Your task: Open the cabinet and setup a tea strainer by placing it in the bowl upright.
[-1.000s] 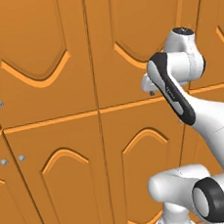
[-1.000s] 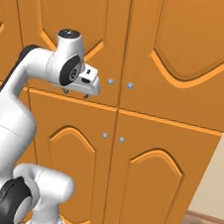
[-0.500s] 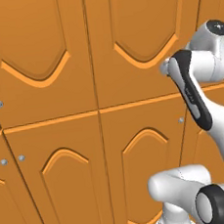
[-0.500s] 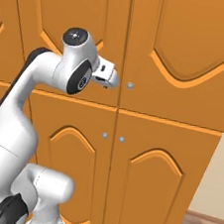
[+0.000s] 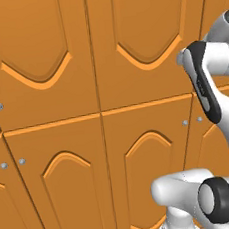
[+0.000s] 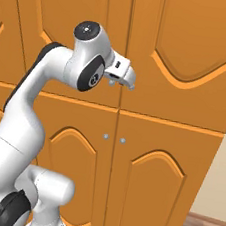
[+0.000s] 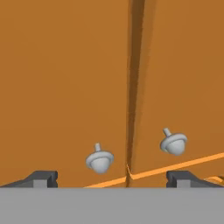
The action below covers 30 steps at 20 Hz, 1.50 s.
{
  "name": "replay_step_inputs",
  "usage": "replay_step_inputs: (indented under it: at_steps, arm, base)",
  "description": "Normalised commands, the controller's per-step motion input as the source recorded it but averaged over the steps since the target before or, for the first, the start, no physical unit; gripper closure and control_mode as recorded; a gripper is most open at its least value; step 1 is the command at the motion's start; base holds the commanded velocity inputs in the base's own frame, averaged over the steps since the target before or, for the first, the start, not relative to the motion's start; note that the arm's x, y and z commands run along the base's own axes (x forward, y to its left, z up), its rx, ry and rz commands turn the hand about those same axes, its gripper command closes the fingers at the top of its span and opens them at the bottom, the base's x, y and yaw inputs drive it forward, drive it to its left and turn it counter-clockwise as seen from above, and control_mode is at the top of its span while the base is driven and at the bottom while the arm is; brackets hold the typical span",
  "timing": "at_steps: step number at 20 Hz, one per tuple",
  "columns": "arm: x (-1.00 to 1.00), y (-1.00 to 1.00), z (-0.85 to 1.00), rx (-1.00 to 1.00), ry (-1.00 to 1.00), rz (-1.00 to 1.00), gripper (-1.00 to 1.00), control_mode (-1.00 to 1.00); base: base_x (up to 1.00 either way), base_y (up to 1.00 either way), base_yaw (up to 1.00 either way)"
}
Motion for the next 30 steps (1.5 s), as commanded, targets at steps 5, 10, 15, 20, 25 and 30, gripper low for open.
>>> replay_step_inputs:
  at_steps: [5,10,15,20,25,30]
  arm:
    - [0.01,-0.15,-0.02,0.0,0.0,-0.04,-1.0,-1.0]
    - [0.13,0.01,0.0,0.0,0.0,0.0,-1.0,-1.0]
    - [0.24,0.0,-0.02,0.0,0.0,0.0,-1.0,-1.0]
    - [0.16,0.0,-0.05,0.0,0.0,0.01,-1.0,-1.0]
    - [0.02,0.01,-0.12,0.0,0.0,0.01,-1.0,-1.0]
    - [0.0,0.12,-0.17,0.0,0.0,0.01,-1.0,-1.0]
  base:
    - [0.0,0.0,0.0]
    - [0.0,0.0,0.0]
    - [0.0,0.0,0.0]
    - [0.0,0.0,0.0]
    - [0.0,0.0,0.0]
    - [0.0,0.0,0.0]
